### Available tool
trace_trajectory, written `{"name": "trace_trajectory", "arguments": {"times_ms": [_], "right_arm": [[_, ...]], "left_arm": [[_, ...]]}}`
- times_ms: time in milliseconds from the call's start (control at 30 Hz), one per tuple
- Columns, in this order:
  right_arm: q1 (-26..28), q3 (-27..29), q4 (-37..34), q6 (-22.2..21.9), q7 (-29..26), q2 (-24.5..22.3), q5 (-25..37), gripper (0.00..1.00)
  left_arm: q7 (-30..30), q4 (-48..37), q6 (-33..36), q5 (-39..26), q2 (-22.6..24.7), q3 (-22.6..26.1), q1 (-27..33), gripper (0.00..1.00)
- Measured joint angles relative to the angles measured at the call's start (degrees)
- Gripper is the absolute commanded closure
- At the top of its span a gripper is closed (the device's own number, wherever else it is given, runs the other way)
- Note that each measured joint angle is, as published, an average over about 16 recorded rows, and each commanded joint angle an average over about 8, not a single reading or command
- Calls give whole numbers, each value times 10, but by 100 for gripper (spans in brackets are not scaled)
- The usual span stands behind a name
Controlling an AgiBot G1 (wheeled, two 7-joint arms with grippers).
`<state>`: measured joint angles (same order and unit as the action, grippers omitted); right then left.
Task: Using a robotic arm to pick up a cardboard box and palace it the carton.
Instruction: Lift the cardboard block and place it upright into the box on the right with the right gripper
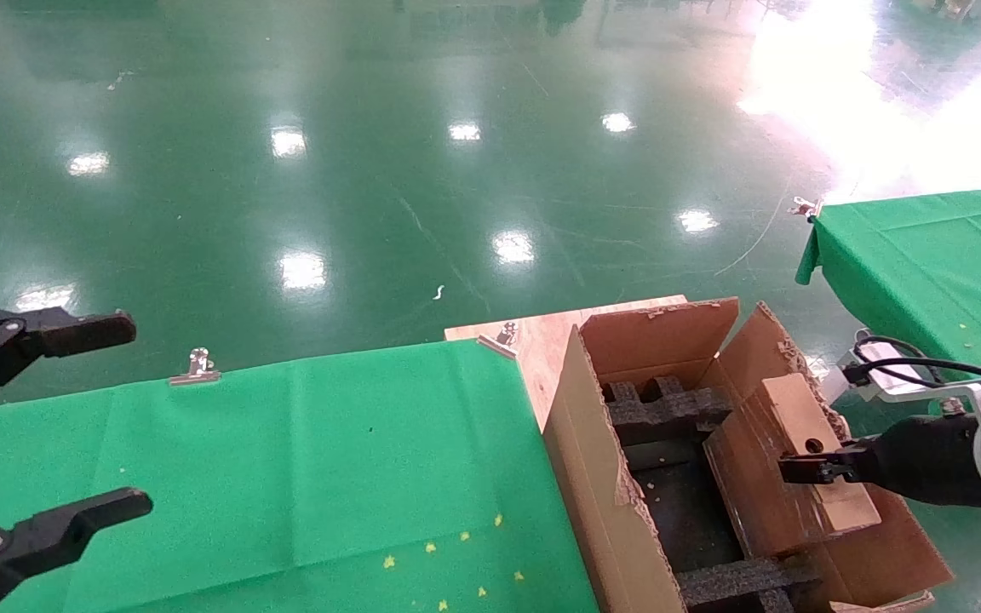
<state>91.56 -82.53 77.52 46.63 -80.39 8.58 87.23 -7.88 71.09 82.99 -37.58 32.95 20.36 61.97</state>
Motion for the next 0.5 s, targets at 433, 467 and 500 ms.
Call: {"name": "trace_trajectory", "arguments": {"times_ms": [433, 467, 500], "right_arm": [[0, -1, -11, 5, 3, 2, -4, 100], [-1, -1, -14, 6, 4, 3, -5, 100], [-2, -1, -17, 7, 5, 4, -6, 100]], "left_arm": [[0, 0, 0, 0, 0, 0, 0, 0], [0, 0, 0, 0, 0, 0, 0, 0], [0, 0, 0, 0, 0, 0, 0, 0]]}}
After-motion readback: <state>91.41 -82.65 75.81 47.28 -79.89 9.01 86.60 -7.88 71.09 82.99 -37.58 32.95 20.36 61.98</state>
